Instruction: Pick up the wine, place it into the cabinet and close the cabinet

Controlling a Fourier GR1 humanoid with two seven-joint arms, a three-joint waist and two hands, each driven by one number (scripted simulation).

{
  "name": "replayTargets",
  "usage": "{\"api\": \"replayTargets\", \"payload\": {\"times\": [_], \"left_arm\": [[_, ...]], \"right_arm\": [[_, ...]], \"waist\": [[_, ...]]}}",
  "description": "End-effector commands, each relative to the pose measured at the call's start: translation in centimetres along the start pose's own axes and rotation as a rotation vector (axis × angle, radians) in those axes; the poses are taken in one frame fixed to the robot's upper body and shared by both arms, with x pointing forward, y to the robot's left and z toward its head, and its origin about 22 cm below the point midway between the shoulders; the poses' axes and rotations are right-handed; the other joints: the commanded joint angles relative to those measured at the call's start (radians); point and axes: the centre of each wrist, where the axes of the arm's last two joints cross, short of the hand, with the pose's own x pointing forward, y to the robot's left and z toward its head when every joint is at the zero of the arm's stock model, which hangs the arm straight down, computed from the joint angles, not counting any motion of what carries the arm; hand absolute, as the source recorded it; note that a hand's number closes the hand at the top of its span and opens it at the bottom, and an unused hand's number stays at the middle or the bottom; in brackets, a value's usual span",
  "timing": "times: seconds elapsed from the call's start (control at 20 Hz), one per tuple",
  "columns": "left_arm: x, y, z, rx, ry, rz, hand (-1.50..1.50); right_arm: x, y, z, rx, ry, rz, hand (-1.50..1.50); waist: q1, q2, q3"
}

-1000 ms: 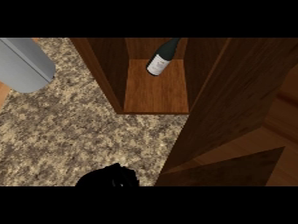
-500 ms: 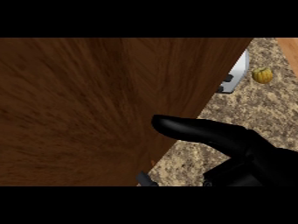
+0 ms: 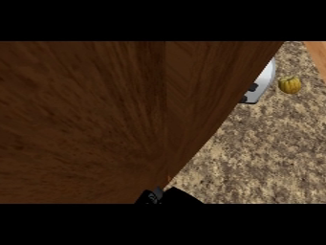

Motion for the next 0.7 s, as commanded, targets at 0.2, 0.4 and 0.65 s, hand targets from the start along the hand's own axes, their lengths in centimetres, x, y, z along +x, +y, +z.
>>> {"api": "replayTargets", "payload": {"times": [0.2,0.4,0.65], "left_arm": [[3.0,4.3,0.1,-0.054,0.008,0.012,1.5],[3.6,5.4,0.9,-0.066,0.004,0.039,1.5],[4.4,6.0,0.0,-0.058,0.005,0.016,1.5]], "right_arm": [[-1.3,1.8,-8.5,-0.112,0.007,0.103,1.5],[-2.4,1.2,-12.1,-0.184,0.019,0.125,1.5],[-4.2,-2.4,-15.8,-0.261,0.053,0.067,1.5]], "waist": [[0.019,0.008,0.0],[0.027,0.011,0.001],[0.022,0.02,0.002]]}}
